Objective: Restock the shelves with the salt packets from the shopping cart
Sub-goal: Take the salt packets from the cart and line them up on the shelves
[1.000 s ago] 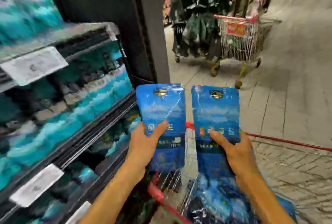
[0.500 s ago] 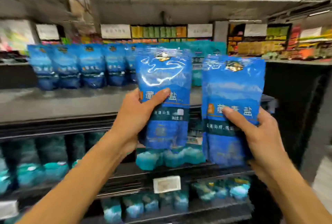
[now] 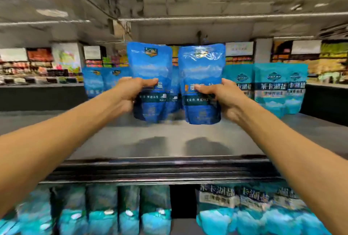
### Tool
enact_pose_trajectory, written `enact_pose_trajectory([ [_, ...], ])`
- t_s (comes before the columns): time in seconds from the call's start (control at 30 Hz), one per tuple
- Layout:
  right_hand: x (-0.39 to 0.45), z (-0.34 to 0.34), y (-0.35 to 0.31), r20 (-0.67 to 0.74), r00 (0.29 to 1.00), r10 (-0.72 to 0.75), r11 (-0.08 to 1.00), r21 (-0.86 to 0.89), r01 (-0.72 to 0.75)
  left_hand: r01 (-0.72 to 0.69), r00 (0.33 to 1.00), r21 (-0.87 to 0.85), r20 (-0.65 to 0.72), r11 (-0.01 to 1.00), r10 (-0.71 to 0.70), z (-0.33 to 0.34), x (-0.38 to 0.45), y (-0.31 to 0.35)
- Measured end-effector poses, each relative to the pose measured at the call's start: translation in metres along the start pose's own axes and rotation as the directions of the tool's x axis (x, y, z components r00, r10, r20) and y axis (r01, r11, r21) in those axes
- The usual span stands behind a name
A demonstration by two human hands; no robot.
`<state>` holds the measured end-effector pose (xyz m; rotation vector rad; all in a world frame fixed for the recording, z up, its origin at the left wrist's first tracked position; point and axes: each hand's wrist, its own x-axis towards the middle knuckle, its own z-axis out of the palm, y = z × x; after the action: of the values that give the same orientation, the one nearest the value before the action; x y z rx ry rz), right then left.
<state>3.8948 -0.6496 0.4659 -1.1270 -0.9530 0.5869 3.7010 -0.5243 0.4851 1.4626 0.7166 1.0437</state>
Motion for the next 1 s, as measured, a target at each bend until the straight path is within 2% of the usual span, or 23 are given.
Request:
enact_pose_trajectory([
  [0.17, 0.069, 0.003, 0.019, -0.19, 0.979, 0.074, 0.995, -0.053, -0.086, -0.003, 0.999, -0.071, 0.04, 0.997, 0.006, 0.015, 0.077, -0.02],
  [0.37, 0.134, -0.041, 0.029, -0.37, 0.922, 0.114, 0.984, -0.084, -0.155, -0.072, 0.993, -0.055, 0.089, 0.996, 0.077, 0.07, 0.142, -0.049],
  [0.47, 0.153, -0.051, 0.043, -0.377, 0.918, 0.12, 0.979, -0.108, -0.172, -0.117, 0.988, -0.042, 0.092, 0.992, 0.121, 0.096, 0.164, -0.071],
  [0.57, 0.16, -0.057, 0.063, -0.318, 0.932, 0.173, 0.969, -0.113, -0.218, -0.147, 0.987, 0.0, 0.064, 0.989, 0.147, 0.106, 0.174, -0.093],
  [0.63, 0.16, -0.063, 0.07, -0.278, 0.944, 0.178, 0.96, -0.16, -0.228, -0.129, 0.991, 0.105, 0.057, 0.986, 0.123, 0.101, 0.178, -0.099],
  [0.67, 0.159, -0.068, 0.069, -0.259, 0.952, 0.165, 0.932, -0.274, -0.236, -0.114, 0.993, 0.211, 0.065, 0.971, 0.103, 0.098, 0.179, -0.1],
  [0.7, 0.159, -0.073, 0.068, -0.238, 0.96, 0.148, 0.872, -0.426, -0.24, -0.103, 0.994, 0.358, 0.08, 0.928, 0.08, 0.094, 0.179, -0.1],
  [0.77, 0.156, -0.077, 0.063, -0.213, 0.97, 0.119, 0.703, -0.672, -0.234, -0.099, 0.994, 0.672, 0.102, 0.734, 0.04, 0.085, 0.174, -0.103],
  [0.83, 0.154, -0.074, 0.061, -0.215, 0.973, 0.079, 0.575, -0.788, -0.221, -0.125, 0.991, 0.825, 0.128, 0.551, 0.034, 0.083, 0.166, -0.105],
  [0.87, 0.153, -0.071, 0.061, -0.229, 0.972, 0.047, 0.53, -0.819, -0.219, -0.132, 0.99, 0.846, 0.135, 0.516, 0.033, 0.084, 0.164, -0.105],
  [0.93, 0.154, -0.064, 0.062, -0.28, 0.96, 0.011, 0.507, -0.826, -0.247, -0.132, 0.991, 0.866, 0.133, 0.482, 0.032, 0.09, 0.162, -0.102],
  [1.0, 0.156, -0.058, 0.064, -0.315, 0.948, 0.038, 0.593, -0.757, -0.275, -0.126, 0.991, 0.867, 0.13, 0.481, 0.025, 0.098, 0.161, -0.098],
])
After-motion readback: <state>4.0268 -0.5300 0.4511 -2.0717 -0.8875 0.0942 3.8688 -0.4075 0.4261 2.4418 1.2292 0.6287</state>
